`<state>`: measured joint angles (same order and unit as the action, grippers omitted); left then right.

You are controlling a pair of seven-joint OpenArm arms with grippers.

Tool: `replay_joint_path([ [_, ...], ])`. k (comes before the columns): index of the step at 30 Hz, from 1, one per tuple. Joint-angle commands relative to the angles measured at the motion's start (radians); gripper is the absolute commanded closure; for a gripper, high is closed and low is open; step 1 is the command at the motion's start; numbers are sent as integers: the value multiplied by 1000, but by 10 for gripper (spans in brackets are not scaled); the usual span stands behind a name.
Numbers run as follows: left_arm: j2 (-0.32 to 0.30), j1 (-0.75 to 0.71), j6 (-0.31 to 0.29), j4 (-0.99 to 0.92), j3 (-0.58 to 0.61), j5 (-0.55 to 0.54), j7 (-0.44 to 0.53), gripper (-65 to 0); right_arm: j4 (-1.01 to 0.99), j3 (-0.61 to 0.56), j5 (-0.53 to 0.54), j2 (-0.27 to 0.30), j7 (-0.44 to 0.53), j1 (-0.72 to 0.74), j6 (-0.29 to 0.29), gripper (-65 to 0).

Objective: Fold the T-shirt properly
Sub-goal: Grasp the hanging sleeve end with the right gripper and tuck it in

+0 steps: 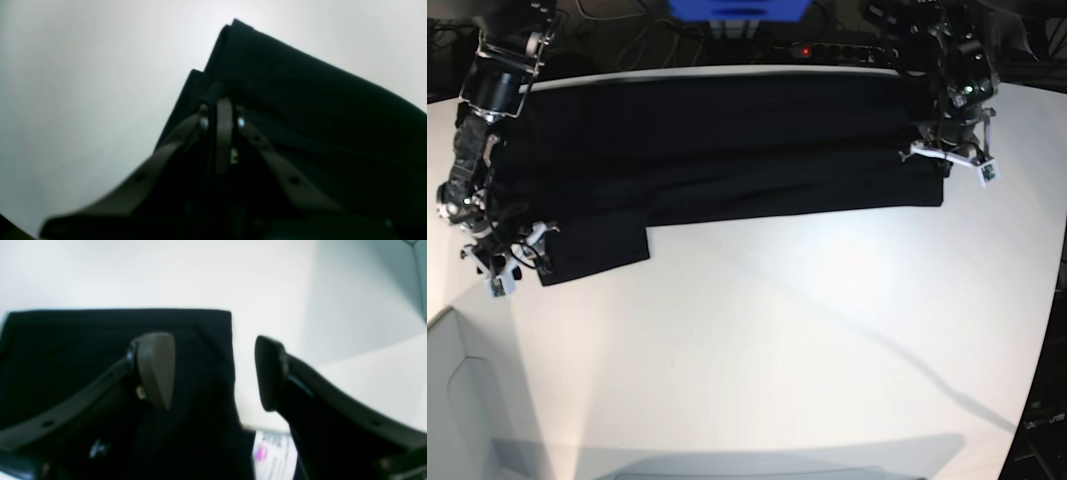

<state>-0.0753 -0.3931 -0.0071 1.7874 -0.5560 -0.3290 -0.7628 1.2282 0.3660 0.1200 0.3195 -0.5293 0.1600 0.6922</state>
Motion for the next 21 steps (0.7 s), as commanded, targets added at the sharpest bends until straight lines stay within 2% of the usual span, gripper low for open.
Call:
replay_joint_path([
  [1,-7,-7,2,19,-6,0,15,0,-18,0,13,17,22,26,6,-387],
  [6,-7,-11,2,21,-9,0,15,0,-130,-2,7,19,25,49,6,-385],
  [9,-7,-11,2,19,-9,0,15,0,-144,-2,-64,10,27,46,6,-384],
  [11,-7,-11,2,22,-9,0,15,0,-146,-2,-118,-16,27,45,6,-365],
  [13,-7,-10,2,22,-6,0,15,0,-143,-2,-142,-23,27,45,6,-292],
  [17,-7,-8,2,22,-5,0,15,0,-135,6,-154,-24,21,45,6,0],
  [21,-7,-8,2,22,-8,0,15,0,-5,35,-148,-23,25,-9,6,0],
])
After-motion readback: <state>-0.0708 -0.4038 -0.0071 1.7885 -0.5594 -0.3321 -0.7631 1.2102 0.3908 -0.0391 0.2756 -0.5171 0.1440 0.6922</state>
